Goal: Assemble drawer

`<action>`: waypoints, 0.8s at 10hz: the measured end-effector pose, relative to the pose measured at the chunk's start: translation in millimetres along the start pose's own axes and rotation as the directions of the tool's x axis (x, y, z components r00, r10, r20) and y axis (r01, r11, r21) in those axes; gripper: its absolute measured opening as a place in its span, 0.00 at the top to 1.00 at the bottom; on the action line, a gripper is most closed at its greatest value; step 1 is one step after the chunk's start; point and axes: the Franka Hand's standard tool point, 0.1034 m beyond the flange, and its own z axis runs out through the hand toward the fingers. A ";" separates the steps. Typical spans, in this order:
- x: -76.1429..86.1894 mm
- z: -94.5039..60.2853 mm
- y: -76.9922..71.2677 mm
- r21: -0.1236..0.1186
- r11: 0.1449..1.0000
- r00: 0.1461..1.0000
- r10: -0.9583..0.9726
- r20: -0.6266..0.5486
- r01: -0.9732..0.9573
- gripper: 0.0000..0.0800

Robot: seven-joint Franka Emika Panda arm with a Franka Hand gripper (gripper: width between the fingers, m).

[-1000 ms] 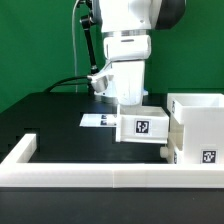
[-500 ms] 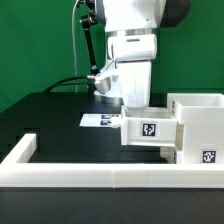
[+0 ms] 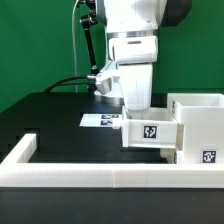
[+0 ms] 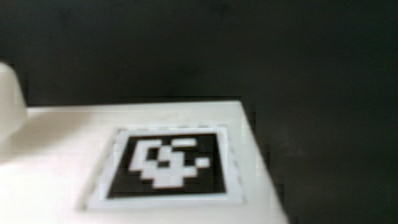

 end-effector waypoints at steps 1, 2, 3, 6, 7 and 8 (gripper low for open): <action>1.1 -0.1 0.0 0.000 1.000 1.000 -0.002 -0.001 0.002 0.95; 2.7 0.2 -0.2 0.002 1.000 1.000 -0.003 -0.001 0.003 0.95; 5.5 1.9 -1.3 0.007 1.000 1.000 -0.005 -0.002 0.005 0.95; 6.6 4.7 -2.6 0.011 1.000 1.000 -0.006 -0.004 0.006 0.95; 7.1 4.7 -2.3 0.009 1.000 1.000 -0.007 -0.004 0.007 0.95; 8.0 4.2 -1.6 0.006 1.000 1.000 -0.006 -0.004 0.006 0.95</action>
Offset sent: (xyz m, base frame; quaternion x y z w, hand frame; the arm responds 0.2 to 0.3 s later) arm 0.0050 0.0121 -0.0041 0.0160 0.0044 0.0014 0.9999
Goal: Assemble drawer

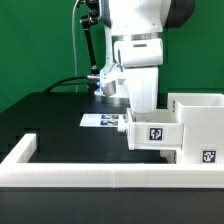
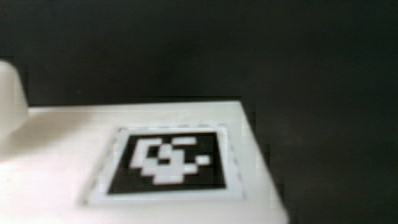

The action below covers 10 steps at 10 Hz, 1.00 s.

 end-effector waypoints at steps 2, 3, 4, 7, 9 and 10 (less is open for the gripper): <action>0.3 -0.4 0.4 -0.002 1.000 1.000 0.014 0.001 -0.014 0.95; 0.3 -0.3 0.4 -0.003 1.000 1.000 0.023 0.003 -0.023 0.95; 0.3 -0.3 0.8 -0.006 1.000 1.000 0.022 0.008 -0.022 0.95; -1.3 1.1 1.4 -0.016 0.999 1.000 0.028 0.006 -0.028 0.95; -1.4 1.2 1.4 -0.016 0.999 1.000 0.028 0.006 -0.028 0.95; -1.2 1.2 1.4 -0.016 1.000 1.000 0.027 0.006 -0.027 0.95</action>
Offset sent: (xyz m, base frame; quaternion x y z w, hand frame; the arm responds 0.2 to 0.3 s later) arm 0.0056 0.0286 0.0002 -0.0338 -0.0042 -0.0261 0.9991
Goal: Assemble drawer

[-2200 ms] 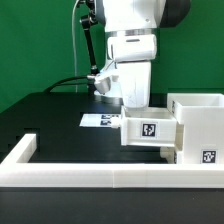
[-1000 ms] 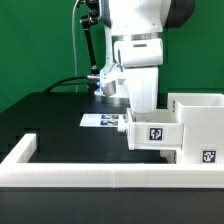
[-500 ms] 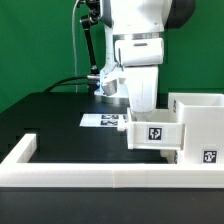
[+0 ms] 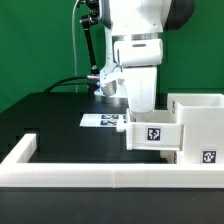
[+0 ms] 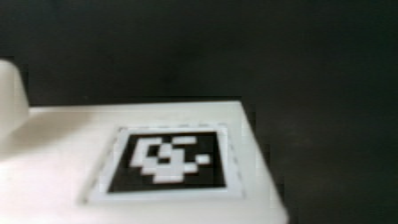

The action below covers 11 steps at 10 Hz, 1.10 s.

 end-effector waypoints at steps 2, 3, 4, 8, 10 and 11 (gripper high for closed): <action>1.5 -0.8 1.4 0.010 1.000 1.000 -0.019 0.010 0.019 0.95; 1.6 -1.0 2.4 0.019 0.999 0.999 -0.040 0.022 0.040 0.95; 1.4 -0.4 3.6 0.033 0.998 0.998 -0.062 0.033 0.061 0.95; 0.6 -0.3 4.9 0.034 0.997 0.997 -0.067 0.036 0.066 0.95; 0.8 -0.3 4.9 0.034 0.997 0.997 -0.068 0.036 0.066 0.95; 1.8 -0.6 5.4 0.039 0.997 0.997 -0.070 0.039 0.068 0.95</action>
Offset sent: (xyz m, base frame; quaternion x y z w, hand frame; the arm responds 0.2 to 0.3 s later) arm 0.0101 0.0150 -0.0077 0.0494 -0.0450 -0.1073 0.9920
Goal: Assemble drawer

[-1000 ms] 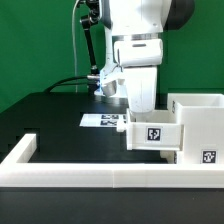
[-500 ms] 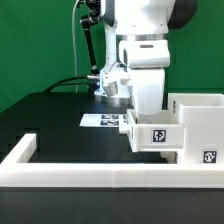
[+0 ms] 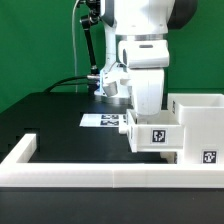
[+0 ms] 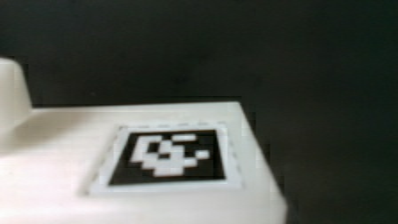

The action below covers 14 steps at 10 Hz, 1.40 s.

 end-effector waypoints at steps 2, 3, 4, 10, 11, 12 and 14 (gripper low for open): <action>0.3 0.3 3.0 0.041 0.999 1.000 -0.016 0.023 0.015 0.95; 0.3 -0.3 3.4 0.043 0.999 0.999 -0.024 0.033 0.022 0.95; 0.4 -1.0 3.4 0.041 0.999 0.999 -0.024 0.034 0.023 0.95; -0.7 0.2 2.0 0.038 0.999 0.999 0.005 0.034 -0.006 0.95; -0.8 0.1 2.0 0.038 0.999 0.999 0.004 0.034 -0.006 0.95; -0.9 0.1 2.0 0.038 0.999 0.999 0.004 0.034 -0.005 0.95; -1.6 0.7 2.2 0.037 0.999 0.999 -0.006 0.032 0.005 0.95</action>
Offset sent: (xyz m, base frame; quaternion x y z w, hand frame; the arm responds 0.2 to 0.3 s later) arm 0.0074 0.0234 0.0048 -0.0225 -0.0097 -0.0226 0.9994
